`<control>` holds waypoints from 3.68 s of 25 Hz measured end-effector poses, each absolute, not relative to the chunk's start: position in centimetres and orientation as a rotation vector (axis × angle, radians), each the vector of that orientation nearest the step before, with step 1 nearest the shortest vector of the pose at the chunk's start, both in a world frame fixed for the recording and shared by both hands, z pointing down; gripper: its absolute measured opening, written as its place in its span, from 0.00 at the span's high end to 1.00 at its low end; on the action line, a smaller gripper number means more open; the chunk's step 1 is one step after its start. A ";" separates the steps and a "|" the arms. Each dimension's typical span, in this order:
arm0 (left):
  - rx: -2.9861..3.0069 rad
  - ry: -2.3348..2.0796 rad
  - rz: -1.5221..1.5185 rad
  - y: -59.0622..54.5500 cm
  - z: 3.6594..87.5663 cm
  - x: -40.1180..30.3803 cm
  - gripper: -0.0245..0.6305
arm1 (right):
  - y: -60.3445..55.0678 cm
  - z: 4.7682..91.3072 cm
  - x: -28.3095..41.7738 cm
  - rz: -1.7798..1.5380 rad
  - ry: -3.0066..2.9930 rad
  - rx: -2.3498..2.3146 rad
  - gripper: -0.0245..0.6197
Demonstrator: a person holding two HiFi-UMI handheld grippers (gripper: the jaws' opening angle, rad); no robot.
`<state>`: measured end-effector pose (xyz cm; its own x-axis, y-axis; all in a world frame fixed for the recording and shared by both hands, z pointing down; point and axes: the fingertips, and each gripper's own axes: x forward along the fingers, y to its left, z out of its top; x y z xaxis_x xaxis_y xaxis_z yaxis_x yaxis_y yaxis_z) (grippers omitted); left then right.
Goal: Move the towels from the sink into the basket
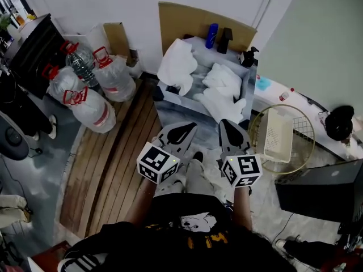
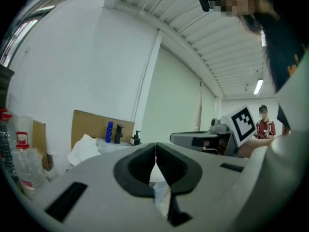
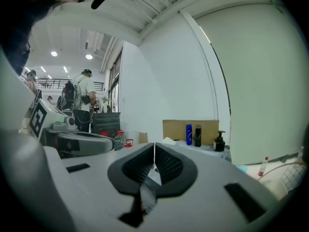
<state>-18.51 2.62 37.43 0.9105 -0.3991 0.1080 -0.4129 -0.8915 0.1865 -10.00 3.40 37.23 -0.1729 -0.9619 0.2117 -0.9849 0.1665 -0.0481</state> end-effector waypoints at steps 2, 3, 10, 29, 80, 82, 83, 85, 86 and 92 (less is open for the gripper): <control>2.869 -0.617 0.109 1.6 37.7 -17.7 0.95 | 1.7 37.9 -8.3 0.277 -2.283 1.950 0.95; 2.869 -0.618 0.115 0.9 37.9 -17.1 0.95 | 0.8 38.2 -7.3 0.282 -2.273 1.958 0.95; 2.861 -0.655 0.147 -6.0 37.9 -12.4 0.95 | -7.4 40.3 0.9 0.375 -2.237 1.951 0.95; 2.782 -0.784 0.290 -17.8 41.1 -4.7 0.95 | -28.1 62.6 10.8 0.626 -1.965 1.400 0.41; 2.960 -0.204 0.219 -19.6 37.1 -3.3 0.95 | -17.9 35.8 11.0 0.283 -1.876 2.291 0.74; 2.971 -0.131 0.217 -19.1 37.1 -2.4 0.95 | -16.6 35.3 11.7 0.273 -1.822 2.341 0.74; 2.975 -0.095 0.218 -18.8 37.1 -1.9 0.95 | -15.8 35.1 12.1 0.268 -1.791 2.364 0.74; 2.978 -0.027 0.220 -18.2 37.2 -0.8 0.95 | -14.3 34.8 13.2 0.261 -1.724 2.409 0.74; 2.977 0.003 0.220 -17.9 37.3 -0.2 0.95 | -13.5 34.8 13.8 0.258 -1.691 2.431 0.74; 2.964 0.160 0.239 -14.9 37.9 4.2 0.95 | -7.1 35.4 18.9 0.281 -1.483 2.547 0.74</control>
